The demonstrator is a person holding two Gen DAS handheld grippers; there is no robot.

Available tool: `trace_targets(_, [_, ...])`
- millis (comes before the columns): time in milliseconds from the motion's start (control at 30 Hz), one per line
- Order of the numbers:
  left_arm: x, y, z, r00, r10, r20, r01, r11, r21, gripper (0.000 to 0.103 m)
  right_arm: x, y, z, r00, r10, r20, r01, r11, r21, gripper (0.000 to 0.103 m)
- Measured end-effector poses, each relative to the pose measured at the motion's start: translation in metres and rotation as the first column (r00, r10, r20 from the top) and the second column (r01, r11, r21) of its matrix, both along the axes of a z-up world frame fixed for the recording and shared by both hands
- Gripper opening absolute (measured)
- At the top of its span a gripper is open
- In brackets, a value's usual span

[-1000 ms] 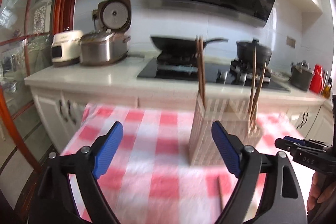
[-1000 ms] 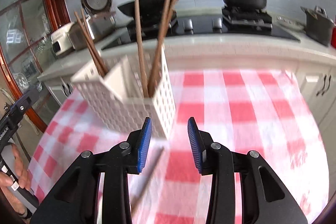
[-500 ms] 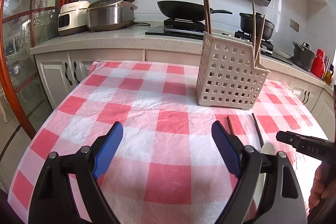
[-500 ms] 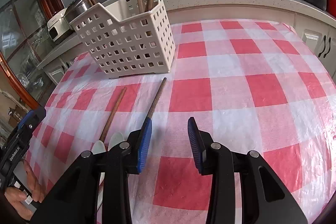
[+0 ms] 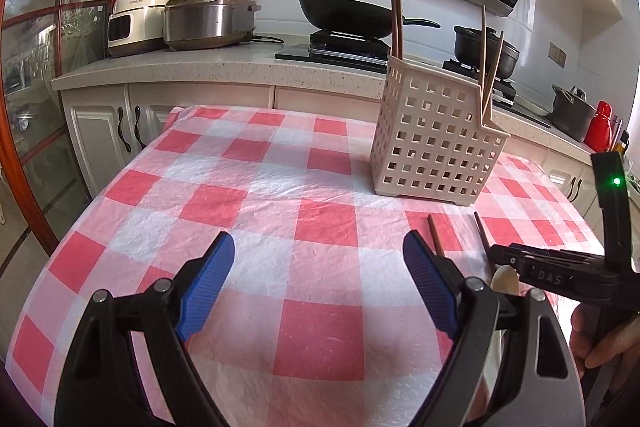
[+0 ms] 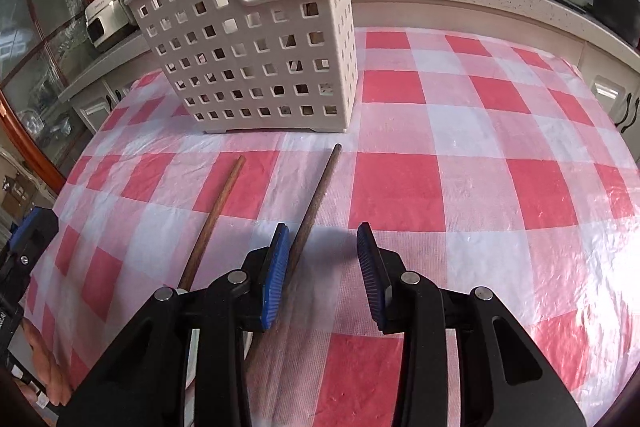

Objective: Organize utensils
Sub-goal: 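Move both tools down toward the last chopsticks beside the spoons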

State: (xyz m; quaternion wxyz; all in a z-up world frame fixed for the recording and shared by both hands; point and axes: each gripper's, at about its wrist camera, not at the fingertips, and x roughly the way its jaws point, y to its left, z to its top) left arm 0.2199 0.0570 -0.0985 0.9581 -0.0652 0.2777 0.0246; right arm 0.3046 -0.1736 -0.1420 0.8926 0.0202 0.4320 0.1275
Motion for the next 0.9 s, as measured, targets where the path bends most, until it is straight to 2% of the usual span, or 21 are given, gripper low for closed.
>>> trace_targets(200, [0.000, -0.001, 0.000, 1.000, -0.002, -0.006, 0.002, 1.000, 0.002, 0.083, 0.010, 0.008, 0.001, 0.998, 0.049, -0.037, -0.053, 0.995, -0.089, 0.032])
trace_targets(267, [0.000, -0.001, -0.001, 1.000, -0.002, -0.006, 0.002, 1.000, 0.004, 0.083, 0.012, 0.002, 0.001, 0.996, 0.077, -0.053, -0.081, 0.994, -0.080, 0.026])
trace_targets(333, [0.000, -0.002, -0.001, 1.000, -0.002, -0.008, 0.002, 1.000, 0.006, 0.083, 0.011, -0.007, 0.002, 0.994, 0.089, -0.061, -0.094, 0.993, -0.074, 0.015])
trace_targets(533, [0.001, -0.008, -0.002, 1.000, -0.018, -0.019, 0.018, 1.000, 0.009, 0.083, 0.001, -0.026, 0.002, 0.995, 0.086, -0.057, -0.091, 0.992, -0.087, 0.015])
trace_targets(767, [0.004, -0.019, -0.005, 0.998, -0.040, -0.039, 0.041, 0.999, 0.026, 0.083, -0.013, -0.014, 0.000, 0.990, 0.139, -0.026, -0.142, 0.983, -0.115, 0.020])
trace_targets(900, [0.009, -0.021, -0.006, 0.997, -0.047, -0.059, 0.049, 0.998, 0.027, 0.083, -0.017, -0.019, 0.002, 0.985, 0.170, -0.013, -0.170, 0.981, -0.096, 0.012])
